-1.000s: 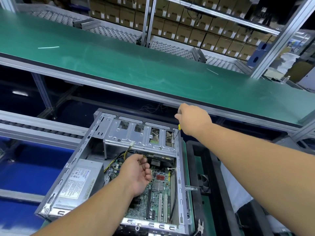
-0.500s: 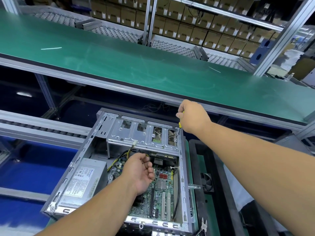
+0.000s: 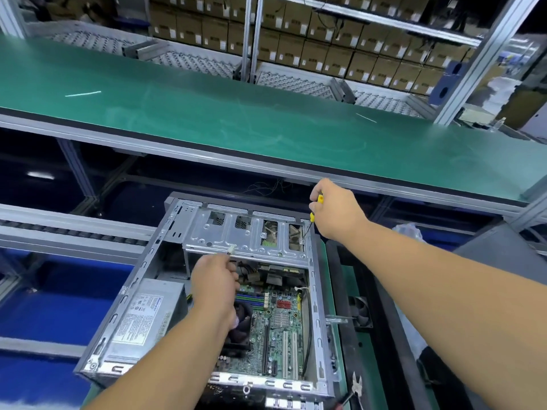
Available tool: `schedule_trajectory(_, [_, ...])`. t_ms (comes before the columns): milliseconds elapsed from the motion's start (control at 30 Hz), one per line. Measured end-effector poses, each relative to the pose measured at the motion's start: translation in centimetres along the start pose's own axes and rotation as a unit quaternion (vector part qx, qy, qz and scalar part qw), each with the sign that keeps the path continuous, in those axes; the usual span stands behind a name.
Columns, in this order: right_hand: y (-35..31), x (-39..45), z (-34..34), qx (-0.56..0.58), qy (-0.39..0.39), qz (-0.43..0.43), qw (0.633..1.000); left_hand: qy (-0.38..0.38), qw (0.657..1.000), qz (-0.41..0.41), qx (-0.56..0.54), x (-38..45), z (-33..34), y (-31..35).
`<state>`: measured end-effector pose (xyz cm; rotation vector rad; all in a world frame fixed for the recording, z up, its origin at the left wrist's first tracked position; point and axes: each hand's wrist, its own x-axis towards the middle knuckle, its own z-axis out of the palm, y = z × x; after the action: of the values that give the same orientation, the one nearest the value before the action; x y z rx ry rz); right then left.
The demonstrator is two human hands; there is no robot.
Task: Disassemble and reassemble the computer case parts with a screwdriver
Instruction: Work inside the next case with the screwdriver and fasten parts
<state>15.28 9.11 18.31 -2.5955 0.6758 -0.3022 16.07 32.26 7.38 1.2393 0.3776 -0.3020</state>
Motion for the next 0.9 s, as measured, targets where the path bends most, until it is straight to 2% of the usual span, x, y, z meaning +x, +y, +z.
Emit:
schedule_trajectory(100, [-0.1,-0.5,0.3,0.004,0.020,0.006,1.000,0.033,0.993,0.071,0.090,0.6,-1.1,0.9])
schedule_trajectory(233, [0.0,-2.0,0.3,0.080,0.047,0.031,0.995,0.005,0.980,0.069,0.185,1.0,-1.6,1.2])
schedule_trajectory(333, [0.1,-4.2,-0.4,0.120,0.134,0.011,0.984,-0.021,0.972,0.071,0.221,1.2,-2.0,0.8])
schedule_trajectory(433, [0.6,-7.5,-0.5,0.293,0.188,0.042,0.936,-0.059,0.961,0.082,0.257,1.1,-2.4,0.4])
schedule_trajectory(467, [1.0,-8.6,-0.1,0.368,0.193,0.084,0.906,-0.068,0.955,0.098,0.271,1.1,-2.5,0.3])
schedule_trajectory(500, [1.5,-9.8,0.5,0.451,0.188,0.143,0.860,-0.073,0.949,0.117,0.284,1.1,-2.6,0.2])
schedule_trajectory(567, [2.7,-12.1,1.5,0.623,0.153,0.278,0.715,-0.088,0.935,0.156,0.307,0.9,-2.7,0.0])
schedule_trajectory(633, [3.9,-14.6,2.5,0.732,0.118,0.353,0.570,-0.115,0.920,0.177,0.331,0.9,-2.9,-0.1])
schedule_trajectory(667, [4.5,-15.8,3.0,0.761,0.106,0.362,0.528,-0.128,0.908,0.182,0.356,1.1,-3.0,-0.1])
schedule_trajectory(700, [5.0,-16.9,3.3,0.778,0.094,0.357,0.508,-0.143,0.887,0.189,0.397,1.3,-3.1,0.0])
schedule_trajectory(733, [5.3,-17.9,3.7,0.786,0.082,0.345,0.506,-0.155,0.857,0.190,0.454,1.5,-3.1,0.0])
schedule_trajectory(800, [5.3,-19.4,4.3,0.786,0.056,0.300,0.537,-0.160,0.806,0.181,0.541,2.2,-2.8,0.0])
schedule_trajectory(867, [4.6,-19.9,4.9,0.751,0.045,0.254,0.608,-0.170,0.757,0.179,0.605,3.2,-2.1,-0.4])
schedule_trajectory(900, [4.0,-20.1,5.1,0.710,0.051,0.231,0.663,-0.177,0.736,0.170,0.631,3.7,-1.6,-0.7])
